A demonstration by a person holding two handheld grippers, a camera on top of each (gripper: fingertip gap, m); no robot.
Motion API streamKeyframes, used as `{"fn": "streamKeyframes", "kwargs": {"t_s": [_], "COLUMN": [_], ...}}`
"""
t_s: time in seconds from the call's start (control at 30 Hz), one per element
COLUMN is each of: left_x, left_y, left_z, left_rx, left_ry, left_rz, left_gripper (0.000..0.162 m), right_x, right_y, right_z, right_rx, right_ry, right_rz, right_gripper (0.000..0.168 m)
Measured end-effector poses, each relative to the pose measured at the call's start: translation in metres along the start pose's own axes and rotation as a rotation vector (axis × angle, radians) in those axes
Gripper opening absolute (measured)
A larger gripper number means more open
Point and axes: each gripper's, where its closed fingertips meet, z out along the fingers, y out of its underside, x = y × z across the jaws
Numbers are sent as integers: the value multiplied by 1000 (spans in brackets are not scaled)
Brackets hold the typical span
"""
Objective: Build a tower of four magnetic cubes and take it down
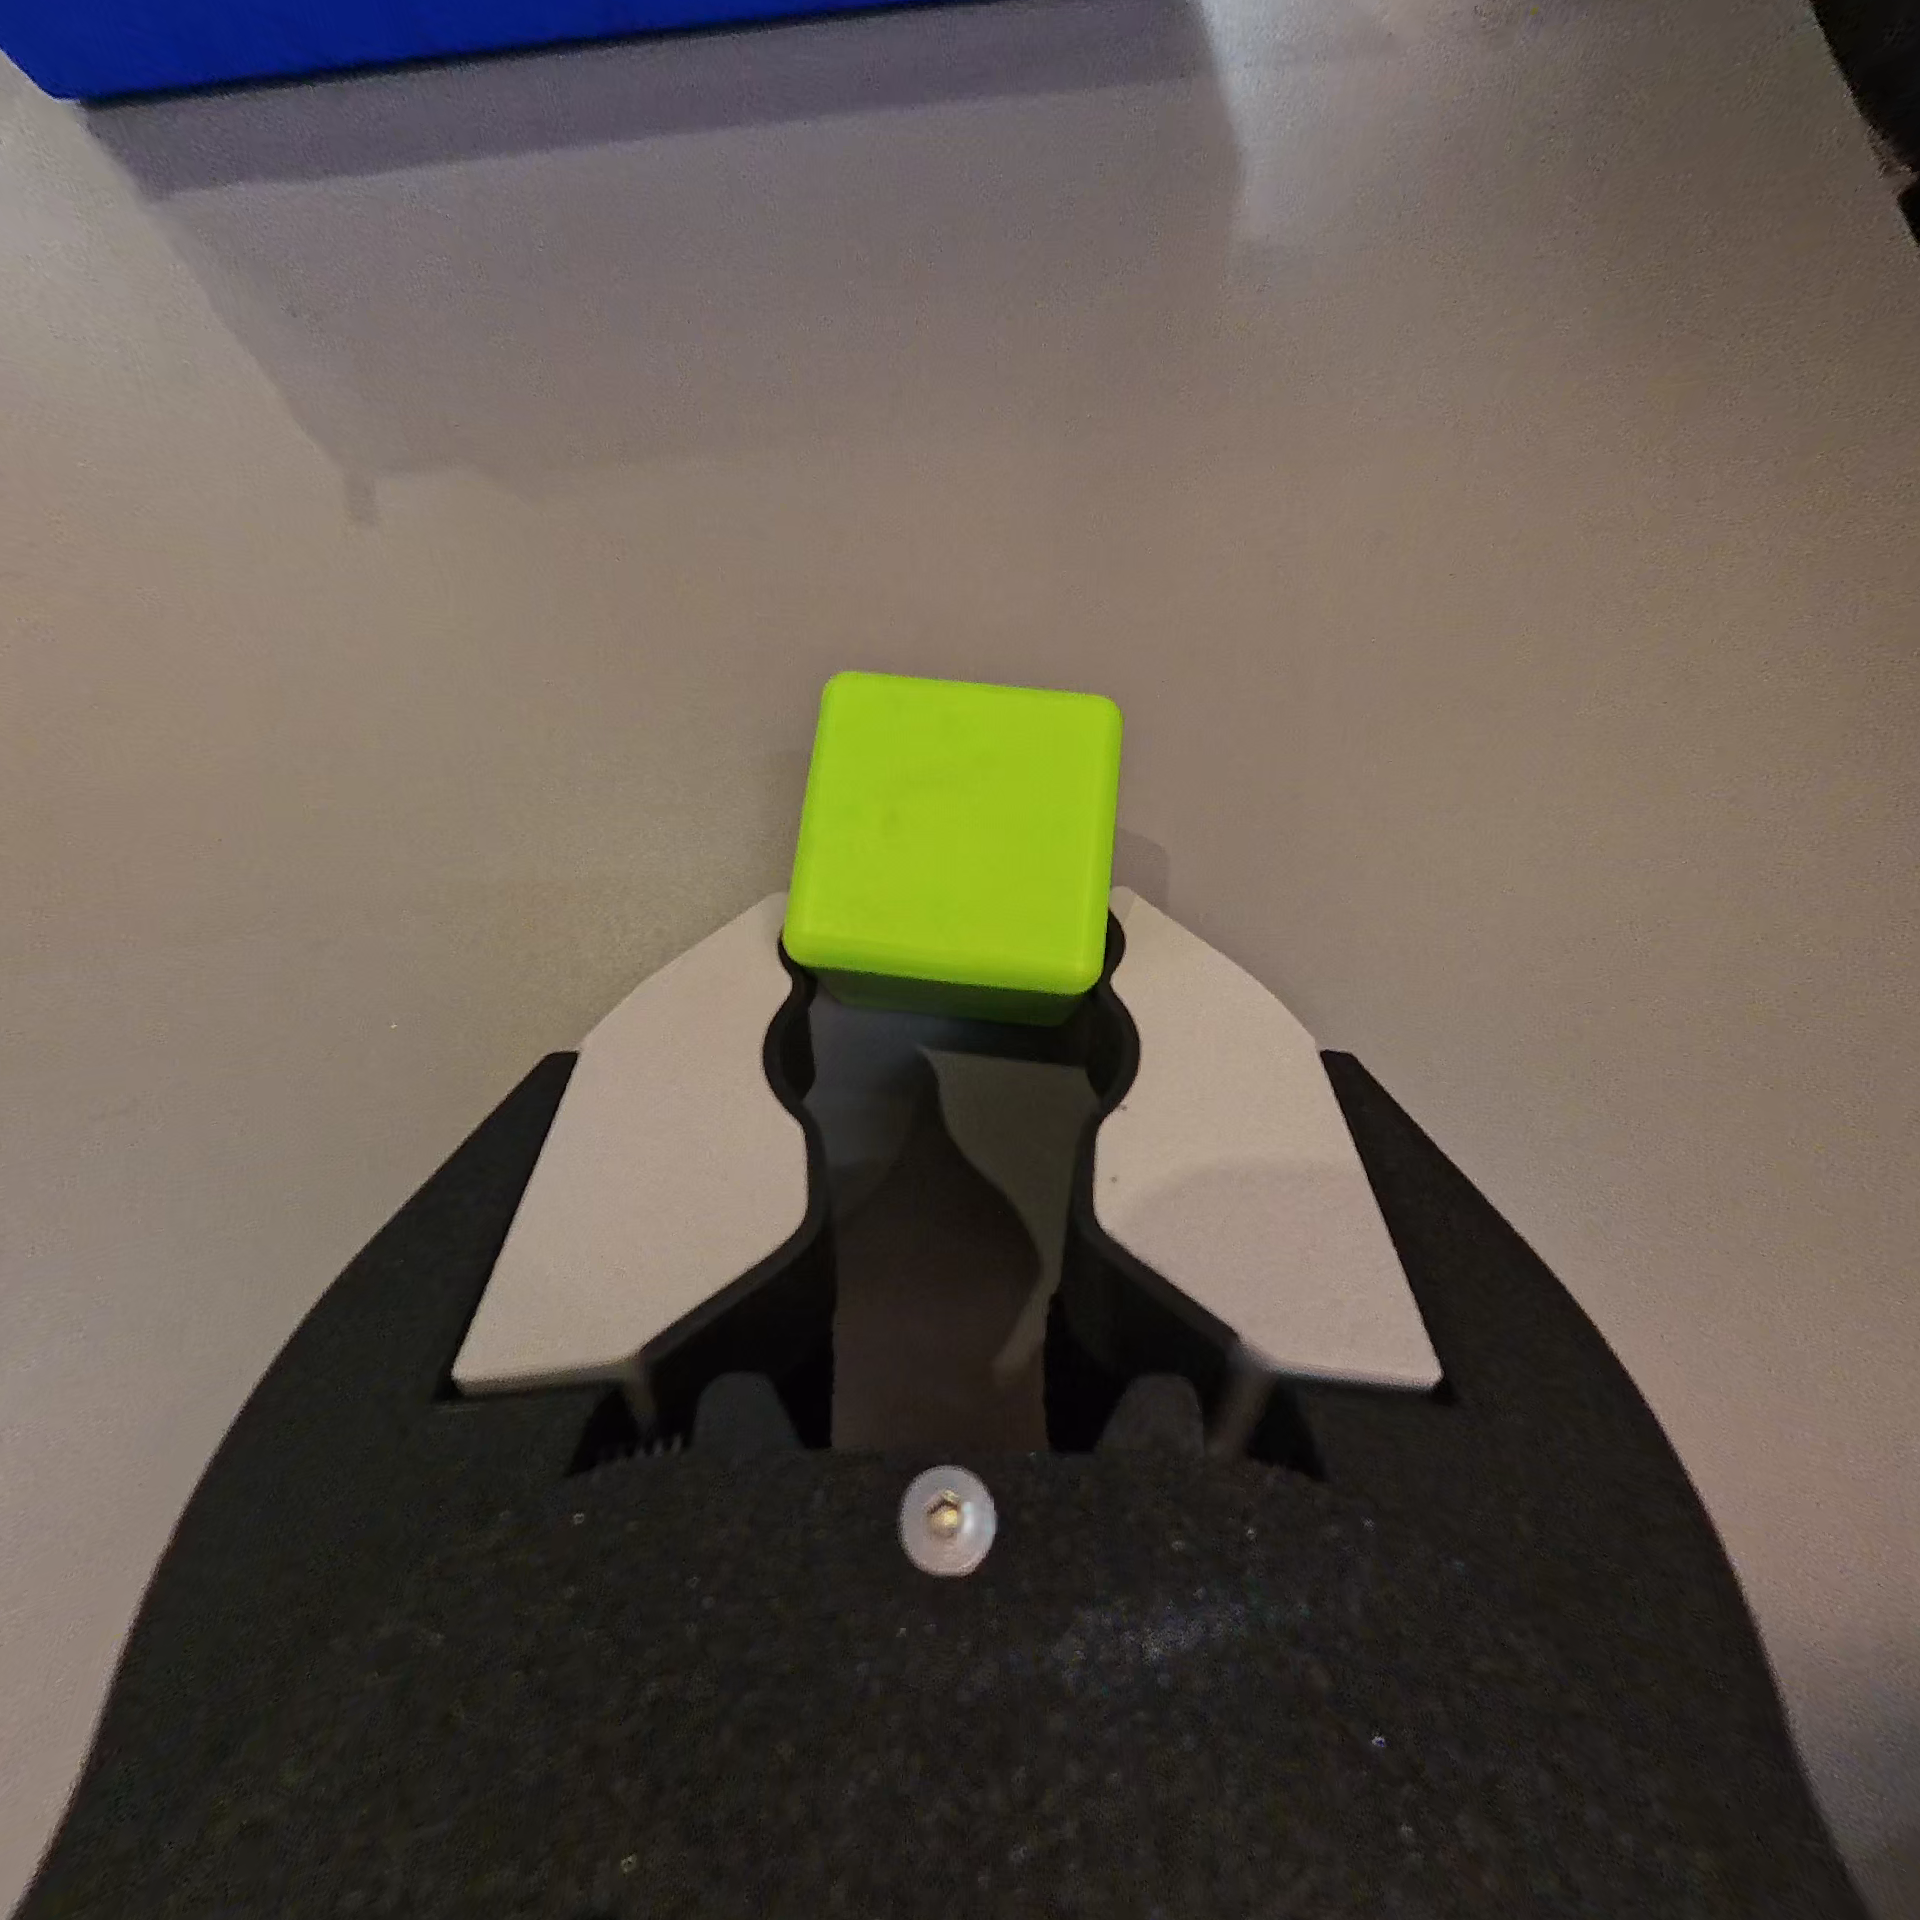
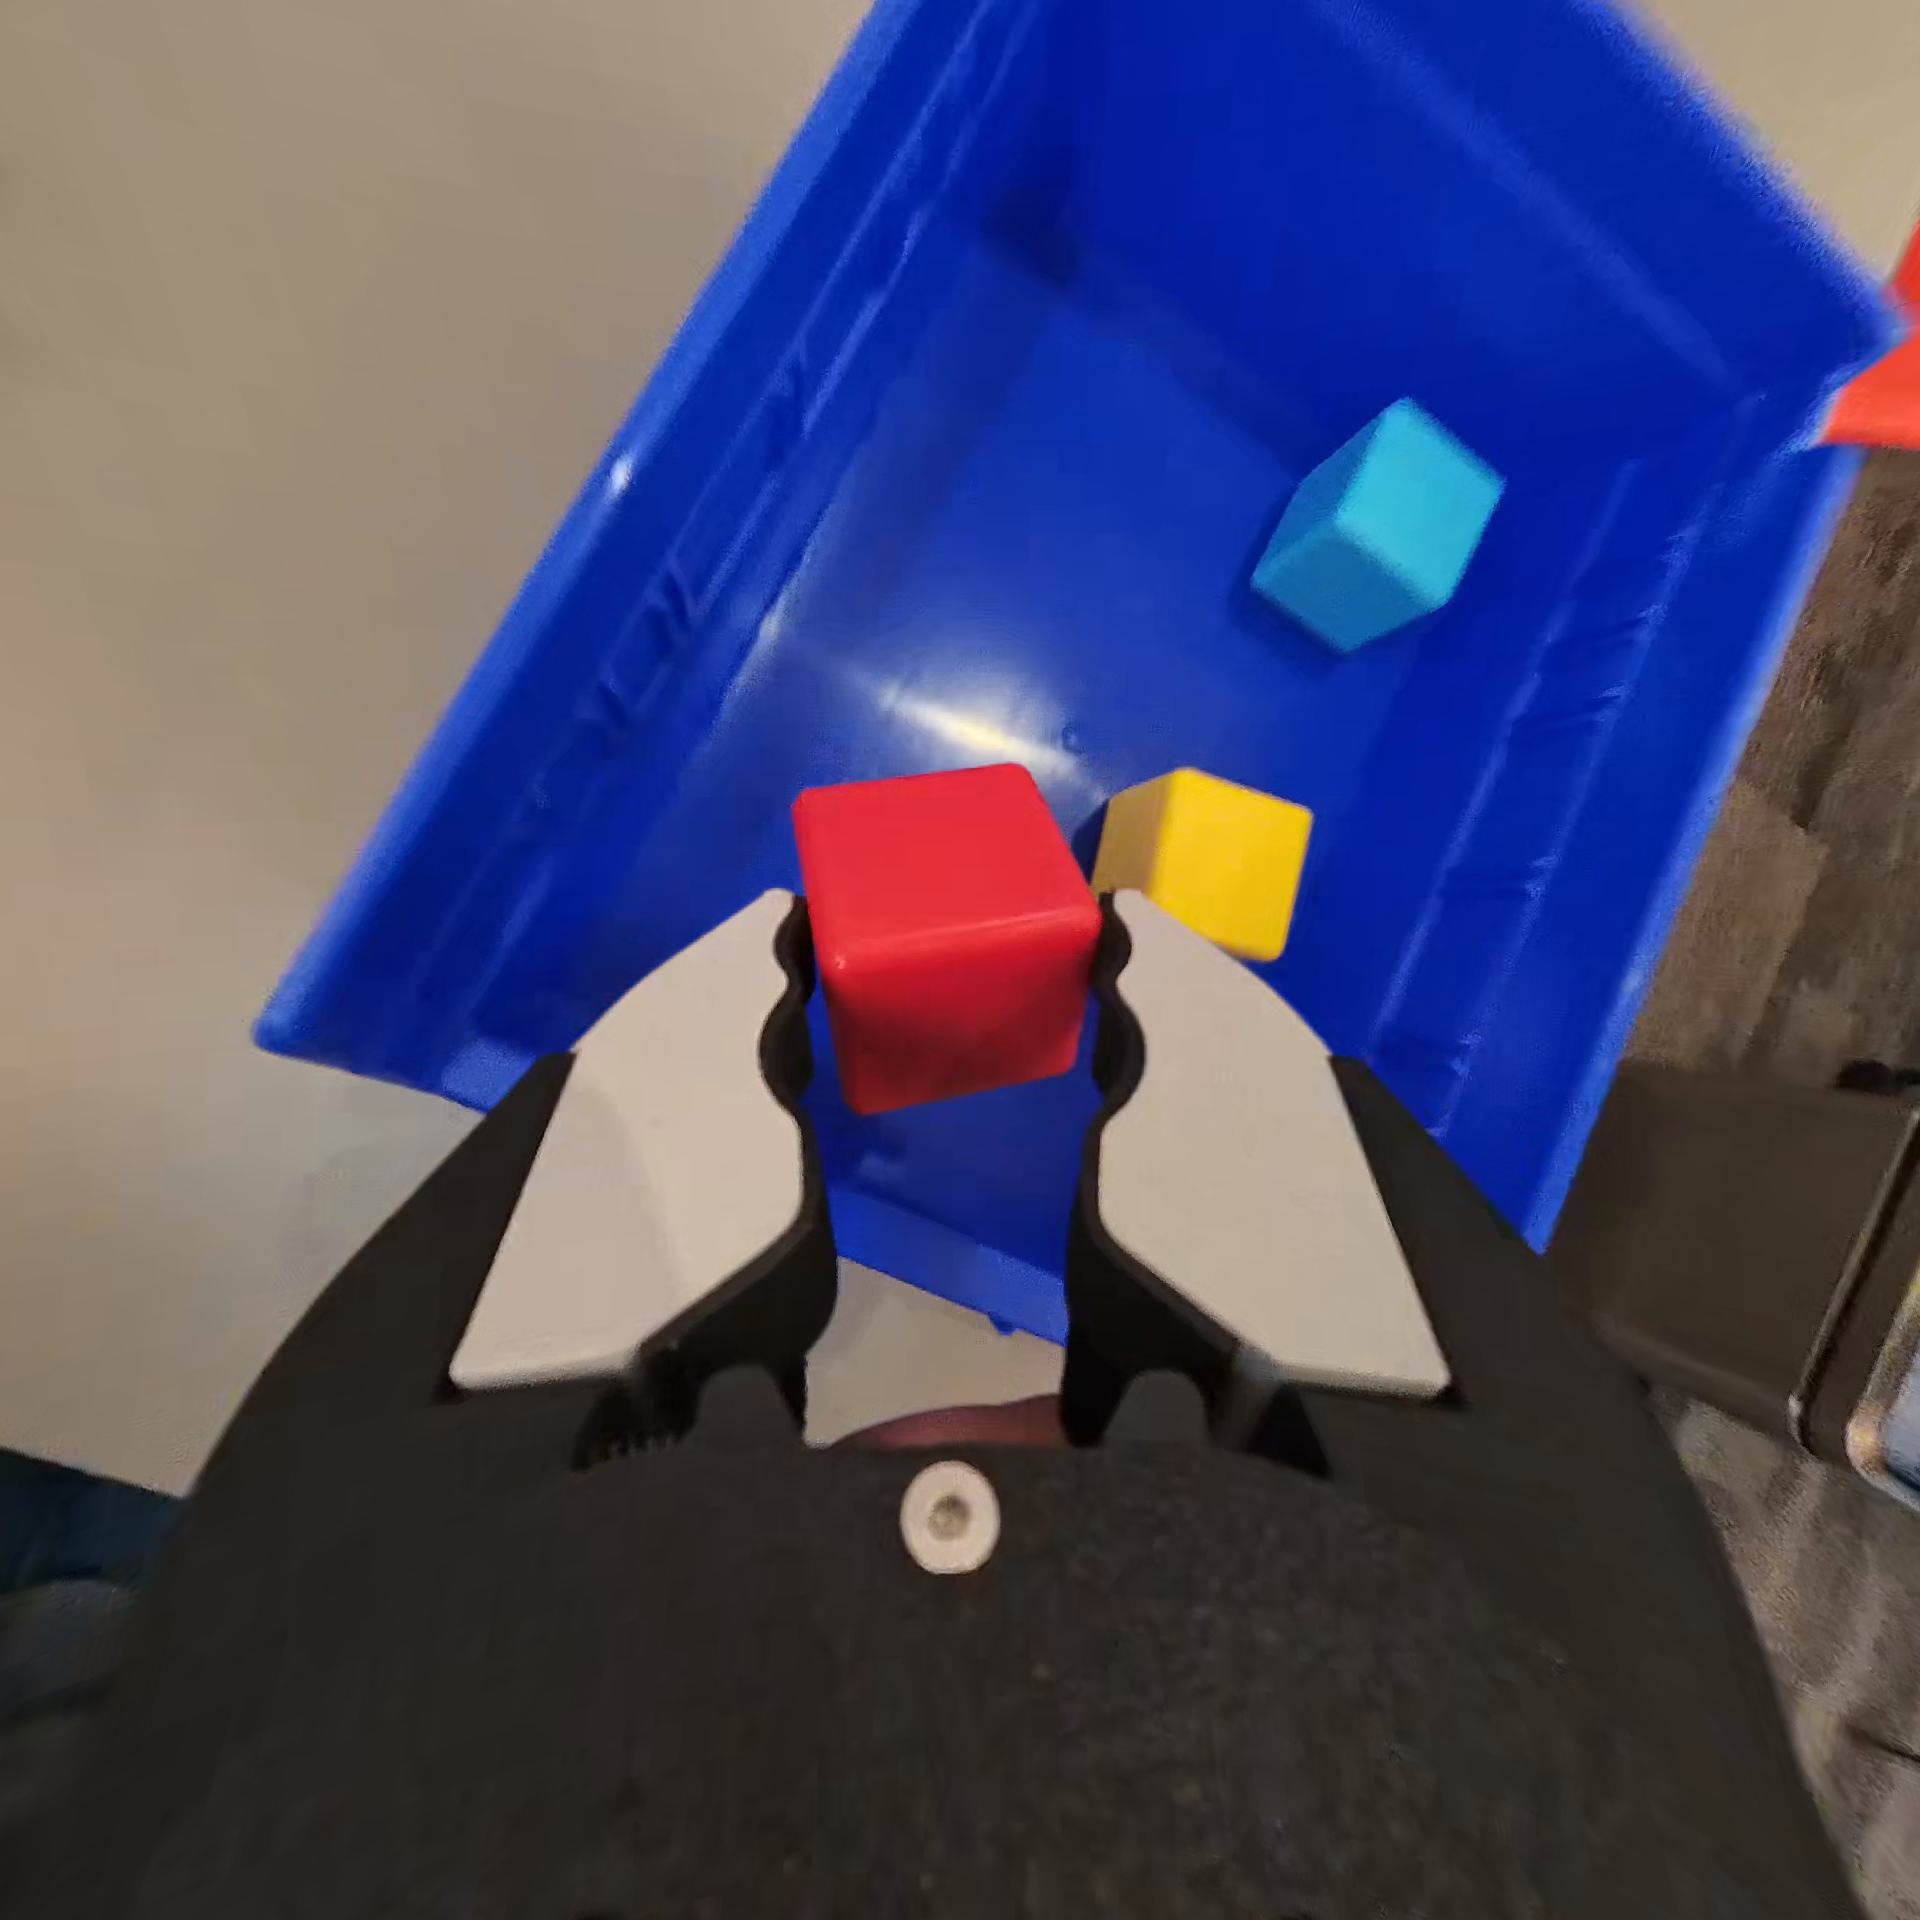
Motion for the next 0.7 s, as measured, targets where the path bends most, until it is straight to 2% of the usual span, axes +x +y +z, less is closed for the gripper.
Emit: {"fn": "streamKeyframes", "kwargs": {"t_s": [0.17,0.53,0.7], "left_x": [0,0,0], "left_y": [0,0,0], "left_z": [0,0,0], "left_rx": [0,0,0], "left_ry": [0,-1,-2], "left_rz": [0,-3,-3], "left_gripper": [50,50,50], "right_x": [-12,-28,-23], "right_y": [29,23,21], "right_z": [30,41,41], "right_rx": [-206,-183,-163], "right_ry": [-3,-103,-75], "right_rz": [-91,-32,-32], "right_gripper": [52,52,53]}}
